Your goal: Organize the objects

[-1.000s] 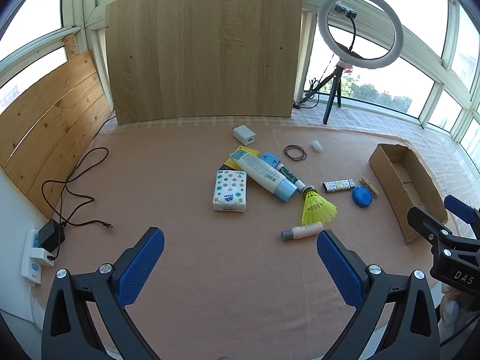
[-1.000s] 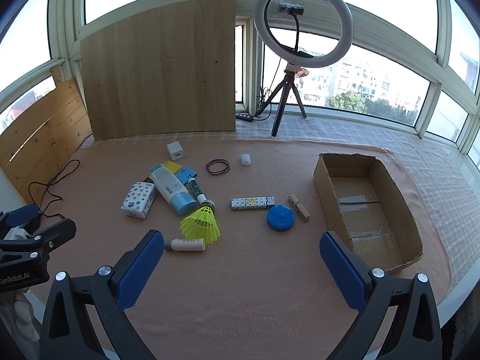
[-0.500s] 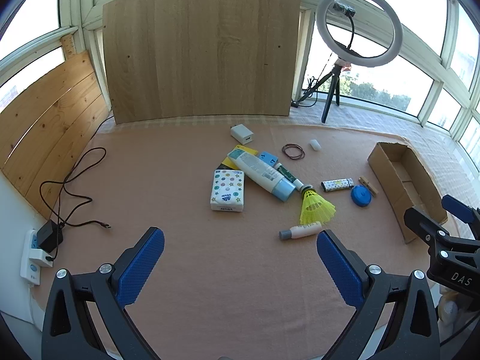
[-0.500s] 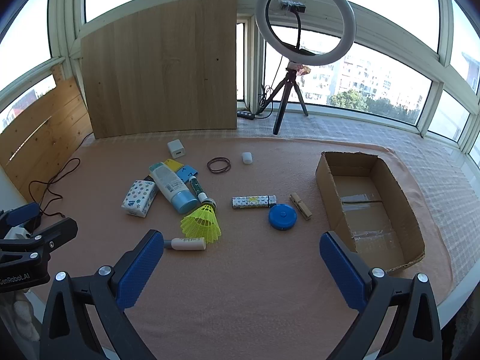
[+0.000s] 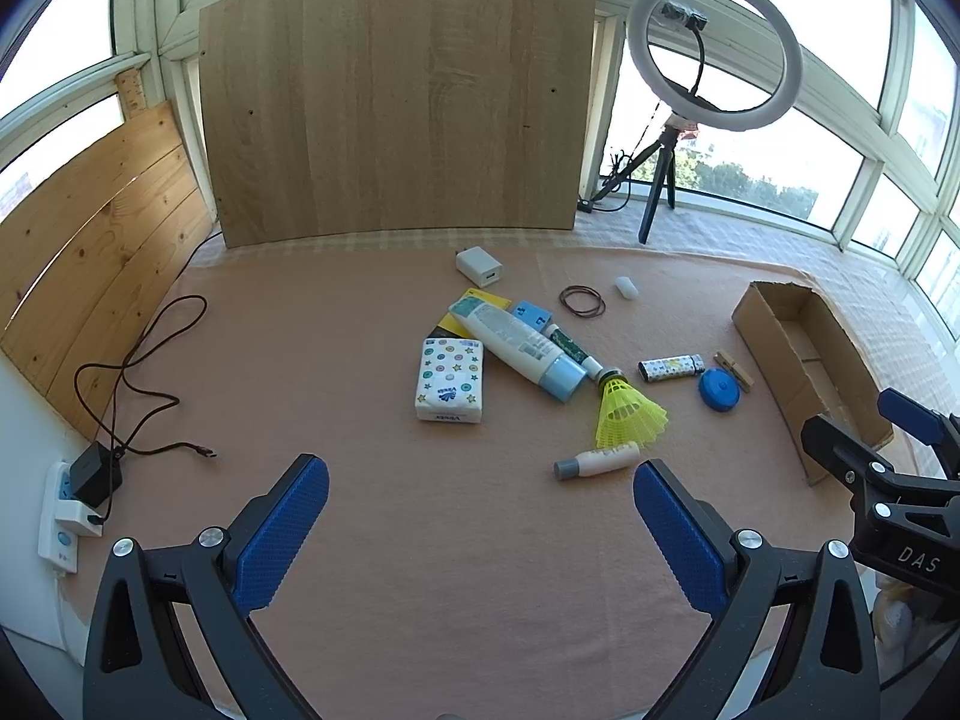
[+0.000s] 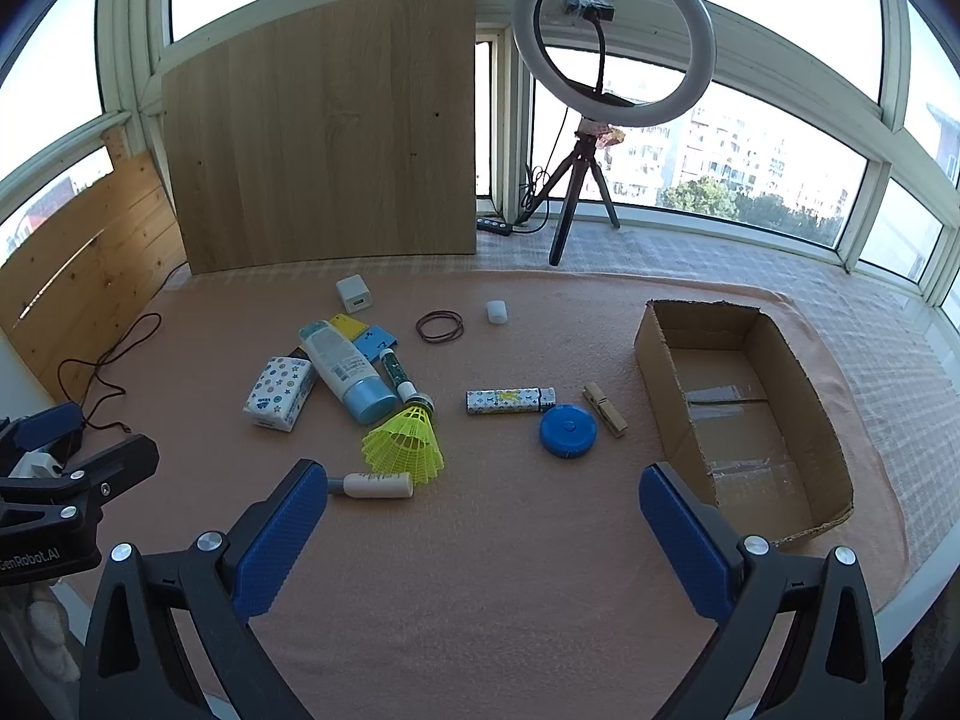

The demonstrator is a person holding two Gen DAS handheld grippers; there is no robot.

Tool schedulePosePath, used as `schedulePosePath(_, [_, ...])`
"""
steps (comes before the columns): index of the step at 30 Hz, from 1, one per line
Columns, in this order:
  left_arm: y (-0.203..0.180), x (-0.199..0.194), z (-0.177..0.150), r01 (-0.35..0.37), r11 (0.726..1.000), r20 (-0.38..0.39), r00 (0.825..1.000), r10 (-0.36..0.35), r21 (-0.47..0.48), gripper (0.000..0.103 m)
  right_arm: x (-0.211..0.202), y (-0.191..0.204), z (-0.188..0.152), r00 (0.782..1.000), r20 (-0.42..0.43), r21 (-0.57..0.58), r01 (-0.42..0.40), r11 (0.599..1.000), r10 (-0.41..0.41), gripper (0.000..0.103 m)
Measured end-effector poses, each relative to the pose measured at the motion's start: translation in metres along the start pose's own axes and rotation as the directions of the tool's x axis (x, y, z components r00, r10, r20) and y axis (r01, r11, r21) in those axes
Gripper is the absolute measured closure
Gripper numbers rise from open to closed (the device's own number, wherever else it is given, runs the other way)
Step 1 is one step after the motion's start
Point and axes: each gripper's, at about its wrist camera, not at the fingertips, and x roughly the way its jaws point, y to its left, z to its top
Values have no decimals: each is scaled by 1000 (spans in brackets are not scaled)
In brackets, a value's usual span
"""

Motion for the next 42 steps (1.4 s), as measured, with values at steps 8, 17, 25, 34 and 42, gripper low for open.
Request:
schedulePosePath(8, [-2,2,0,3,1000,-3,1000,-3,2,0,3,0,-1,1000,-10,4,-10,1000,10,0])
schedulePosePath(17, [-2,6,1,9,1000,-7,1000,-9,7,0,6,0,0,1000,-23,5,-20,1000,20,0])
schedulePosePath(25, [2,16,1,12,1000,-25,1000,-12,11,0,15,-3,-1,998,-49,15,-38,999,39,1])
schedulePosePath(34, [2,45,-5,47,999,-72,996,-46,16,1,44,-19,-7,985,-128,82,-106,991,116,1])
schedulePosePath(42, [-3,70,-9,81,996,-99,992,-76,40,1,69,-43,-13,965,-182,179,-155,972,187,11])
